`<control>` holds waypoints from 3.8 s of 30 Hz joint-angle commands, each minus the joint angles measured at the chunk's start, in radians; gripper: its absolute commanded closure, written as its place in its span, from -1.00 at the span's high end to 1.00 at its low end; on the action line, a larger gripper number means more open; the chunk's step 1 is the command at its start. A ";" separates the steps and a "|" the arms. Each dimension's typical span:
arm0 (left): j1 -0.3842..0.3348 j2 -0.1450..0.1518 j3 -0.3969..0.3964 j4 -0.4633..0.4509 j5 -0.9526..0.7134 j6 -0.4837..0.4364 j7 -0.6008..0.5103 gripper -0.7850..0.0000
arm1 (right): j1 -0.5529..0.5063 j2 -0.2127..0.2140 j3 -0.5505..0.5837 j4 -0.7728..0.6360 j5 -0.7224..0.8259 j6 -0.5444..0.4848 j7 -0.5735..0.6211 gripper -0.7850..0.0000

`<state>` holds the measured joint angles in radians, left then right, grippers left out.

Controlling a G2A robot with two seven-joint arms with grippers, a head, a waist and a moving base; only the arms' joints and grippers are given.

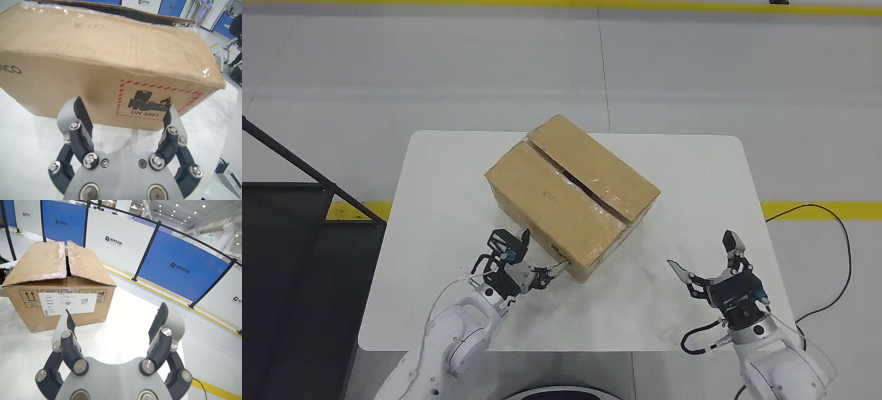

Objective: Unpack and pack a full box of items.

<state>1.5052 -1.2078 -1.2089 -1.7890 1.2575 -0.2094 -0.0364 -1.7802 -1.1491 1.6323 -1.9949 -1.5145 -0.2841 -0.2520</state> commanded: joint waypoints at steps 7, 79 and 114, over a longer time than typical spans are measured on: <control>0.162 0.029 -0.262 -0.095 -0.115 -0.029 0.082 1.00 | 0.007 0.000 -0.003 -0.002 -0.019 0.006 0.009 1.00; -0.340 0.026 -0.320 0.437 -0.127 0.015 -0.011 1.00 | 0.484 0.000 -0.156 0.445 -0.159 0.017 -0.289 1.00; -0.354 0.034 -0.189 0.486 0.003 -0.308 0.191 1.00 | 0.377 0.006 -0.120 0.345 -0.125 0.025 -0.293 1.00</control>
<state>1.1341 -1.1747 -1.3958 -1.2856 1.2604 -0.5196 0.1548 -1.4044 -1.1433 1.5129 -1.6515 -1.6401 -0.2590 -0.5437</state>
